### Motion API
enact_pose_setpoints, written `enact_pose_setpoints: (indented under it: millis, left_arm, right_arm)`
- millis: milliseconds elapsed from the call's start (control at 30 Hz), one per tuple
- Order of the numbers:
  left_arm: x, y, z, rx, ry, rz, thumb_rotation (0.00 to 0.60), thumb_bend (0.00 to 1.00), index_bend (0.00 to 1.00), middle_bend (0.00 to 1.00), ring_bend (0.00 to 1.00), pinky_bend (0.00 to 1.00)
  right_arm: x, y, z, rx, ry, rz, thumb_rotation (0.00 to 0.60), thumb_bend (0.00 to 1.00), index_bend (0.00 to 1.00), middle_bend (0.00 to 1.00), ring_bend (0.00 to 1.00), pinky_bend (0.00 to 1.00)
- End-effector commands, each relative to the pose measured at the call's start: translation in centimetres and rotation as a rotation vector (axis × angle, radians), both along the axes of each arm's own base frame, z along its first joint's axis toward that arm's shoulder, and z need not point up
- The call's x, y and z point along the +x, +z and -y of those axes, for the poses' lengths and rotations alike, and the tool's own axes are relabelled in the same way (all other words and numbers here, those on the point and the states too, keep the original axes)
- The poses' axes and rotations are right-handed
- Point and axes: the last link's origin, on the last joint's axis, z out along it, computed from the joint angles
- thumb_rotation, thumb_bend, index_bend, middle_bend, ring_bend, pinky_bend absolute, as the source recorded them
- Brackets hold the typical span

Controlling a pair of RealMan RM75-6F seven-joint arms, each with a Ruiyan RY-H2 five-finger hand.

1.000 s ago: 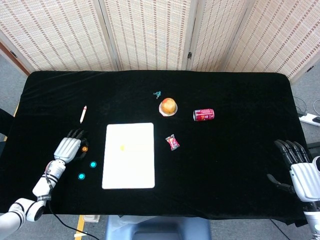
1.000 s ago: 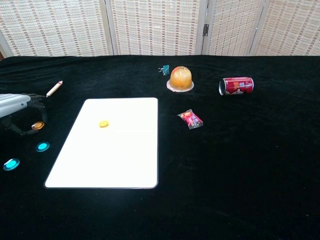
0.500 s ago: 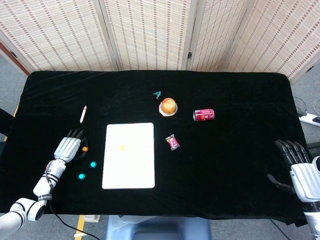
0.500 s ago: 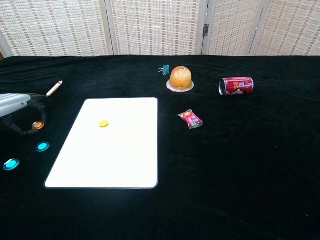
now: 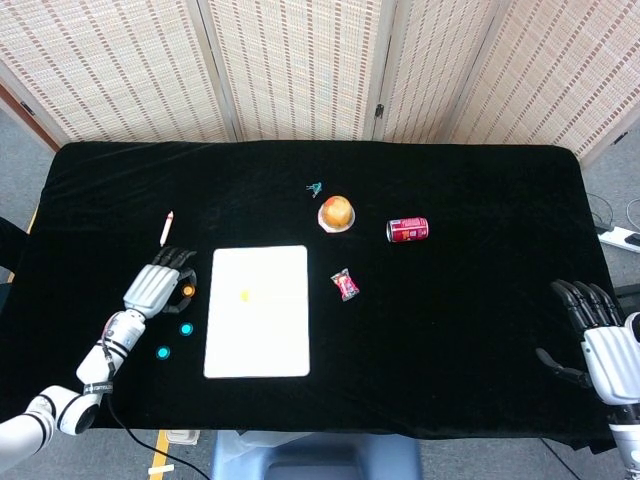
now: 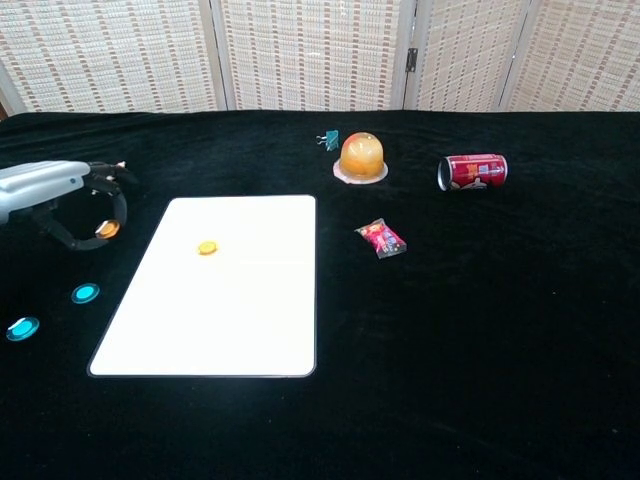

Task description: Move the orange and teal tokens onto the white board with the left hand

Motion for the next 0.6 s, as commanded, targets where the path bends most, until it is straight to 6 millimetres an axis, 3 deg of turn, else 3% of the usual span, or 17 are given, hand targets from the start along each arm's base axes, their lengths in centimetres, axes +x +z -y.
enact_pose_setpoints:
  millis: [33,233,600]
  left_arm:
    - [2.2,-0.3,-0.6,-0.017,-0.049,-0.005,0.6,0.42,0.52,0.13,0.04,0.0]
    - [4.1,-1.8,-1.3,-0.051,-0.064,-0.027,0.6,0.42,0.51,0.13,0.04,0.0]
    - [4.4,-3.1,-1.1,-0.082,-0.045,-0.051,0.6,0.42,0.5,0.13,0.04,0.0]
  right_arm:
    - [-0.1,0.0,0.0,-0.001,-0.002,0.001,0.6,0.27,0.06,0.11,0.04,0.03]
    - [-0.3,0.1,0.0,-0.002,-0.009,0.004,0.6,0.27,0.06,0.11,0.04,0.03]
    - [-0.6,0.1,-0.1,-0.004,-0.018,0.005,0.6,0.27,0.06,0.11,0.04,0.03]
